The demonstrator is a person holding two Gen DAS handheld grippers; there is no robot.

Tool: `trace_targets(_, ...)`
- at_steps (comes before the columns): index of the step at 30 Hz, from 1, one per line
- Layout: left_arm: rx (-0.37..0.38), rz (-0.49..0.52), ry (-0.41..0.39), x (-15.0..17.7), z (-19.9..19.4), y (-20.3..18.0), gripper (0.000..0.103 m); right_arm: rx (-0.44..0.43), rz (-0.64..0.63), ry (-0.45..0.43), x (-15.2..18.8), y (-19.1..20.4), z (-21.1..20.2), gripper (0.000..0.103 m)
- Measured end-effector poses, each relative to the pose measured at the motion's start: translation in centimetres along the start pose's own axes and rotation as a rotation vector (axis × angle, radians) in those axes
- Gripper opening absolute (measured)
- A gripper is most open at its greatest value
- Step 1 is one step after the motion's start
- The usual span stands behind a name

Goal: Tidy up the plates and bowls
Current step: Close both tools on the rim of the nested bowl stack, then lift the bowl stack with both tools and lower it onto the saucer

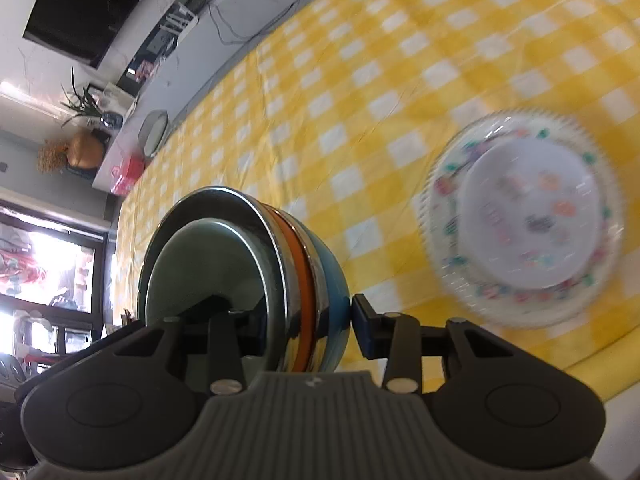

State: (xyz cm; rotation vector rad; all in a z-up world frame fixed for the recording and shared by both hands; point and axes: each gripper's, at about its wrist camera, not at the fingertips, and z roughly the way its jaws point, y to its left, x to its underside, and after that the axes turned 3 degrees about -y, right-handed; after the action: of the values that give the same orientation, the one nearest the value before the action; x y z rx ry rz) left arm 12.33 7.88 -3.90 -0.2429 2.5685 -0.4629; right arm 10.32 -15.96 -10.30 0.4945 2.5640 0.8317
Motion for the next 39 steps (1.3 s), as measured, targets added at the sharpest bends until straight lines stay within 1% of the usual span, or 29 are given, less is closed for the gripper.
trace_targets(9, 0.065, 0.051, 0.007, 0.4, 0.7, -6.3, 0.046, 0.011, 0.002, -0.062, -2.5, -3.4, -5.7, 0.039)
trace_targets(12, 0.079, 0.064, 0.021, 0.6, 1.7, -7.9, 0.046, 0.019, 0.020, -0.089, -3.1, -5.1, -6.9, 0.040)
trace_targets(16, 0.094, 0.072, 0.037, 1.1, 3.3, -9.5, 0.045, 0.031, 0.045, -0.105, -4.0, -7.3, -7.7, 0.040)
trace_targets(21, 0.098, 0.084, 0.048, 1.9, 5.2, -10.8, 0.045, 0.044, 0.056, -0.114, -4.9, -9.6, -7.7, 0.039)
trace_targets(29, 0.089, 0.102, 0.066, 2.7, 7.5, -12.1, 0.045, 0.026, 0.103, -0.103, -5.3, -13.0, -6.4, 0.040)
trace_targets(39, 0.079, 0.100, 0.082, 3.0, 8.1, -12.1, 0.046, 0.026, 0.120, -0.087, -5.4, -14.1, -5.8, 0.040)
